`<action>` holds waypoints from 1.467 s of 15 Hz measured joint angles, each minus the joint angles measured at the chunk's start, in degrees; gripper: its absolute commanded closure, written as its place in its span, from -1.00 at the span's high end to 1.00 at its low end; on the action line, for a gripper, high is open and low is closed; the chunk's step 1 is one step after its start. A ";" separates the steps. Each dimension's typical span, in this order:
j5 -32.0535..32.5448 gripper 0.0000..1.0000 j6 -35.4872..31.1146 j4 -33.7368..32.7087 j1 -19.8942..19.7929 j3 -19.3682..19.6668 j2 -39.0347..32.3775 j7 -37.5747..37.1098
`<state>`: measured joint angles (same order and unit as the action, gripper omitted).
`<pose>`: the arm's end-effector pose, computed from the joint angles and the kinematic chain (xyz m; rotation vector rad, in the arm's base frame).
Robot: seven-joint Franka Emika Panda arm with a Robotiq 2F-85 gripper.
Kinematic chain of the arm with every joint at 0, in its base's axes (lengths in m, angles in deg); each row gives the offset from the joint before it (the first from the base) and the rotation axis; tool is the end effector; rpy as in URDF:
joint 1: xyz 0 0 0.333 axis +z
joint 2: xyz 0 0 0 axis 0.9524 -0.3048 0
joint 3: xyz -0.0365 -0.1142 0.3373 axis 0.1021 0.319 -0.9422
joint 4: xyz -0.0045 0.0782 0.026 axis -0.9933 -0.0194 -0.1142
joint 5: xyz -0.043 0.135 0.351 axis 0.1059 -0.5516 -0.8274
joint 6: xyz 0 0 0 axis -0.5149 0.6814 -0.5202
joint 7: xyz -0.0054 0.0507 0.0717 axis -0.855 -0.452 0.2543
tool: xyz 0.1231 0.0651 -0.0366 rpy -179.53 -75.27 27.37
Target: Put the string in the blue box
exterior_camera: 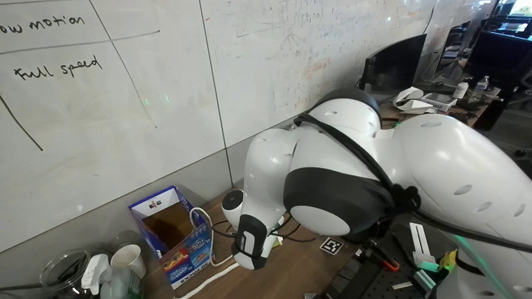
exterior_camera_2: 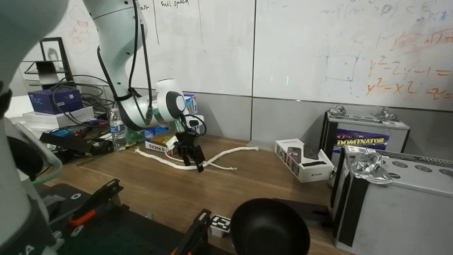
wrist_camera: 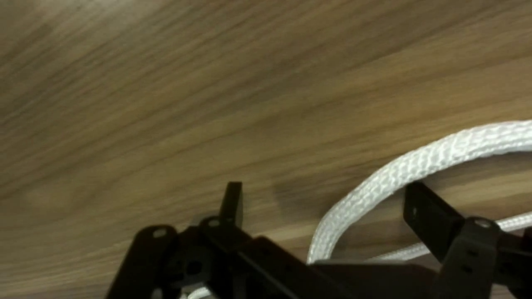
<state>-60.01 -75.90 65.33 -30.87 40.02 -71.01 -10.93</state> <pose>0.5404 0.1920 0.0226 2.8543 -0.4875 0.1435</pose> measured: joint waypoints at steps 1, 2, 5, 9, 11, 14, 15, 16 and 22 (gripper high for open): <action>-0.05 1.00 1.19 -0.92 -0.29 0.01 -0.31 -1.62; -0.05 1.00 2.34 -1.67 -0.61 0.01 -0.37 -3.11; -0.05 1.00 4.88 -3.64 -2.28 -0.29 -0.43 -6.98; -0.05 1.00 7.14 -5.29 -5.96 -2.02 -0.49 -9.85; -0.05 1.00 8.33 -6.00 -8.72 -4.07 -0.52 -10.22; -0.05 1.00 9.83 -7.38 -13.19 -7.55 -0.52 -10.27; -0.05 1.00 10.34 -7.80 -14.75 -8.81 -0.52 -10.27; -0.05 1.00 10.76 -8.13 -16.08 -9.85 -0.52 -10.27; -0.66 1.00 11.92 -9.31 -23.00 -15.34 -0.53 -10.05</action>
<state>-60.67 -63.98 56.02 -53.87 24.68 -71.54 -20.98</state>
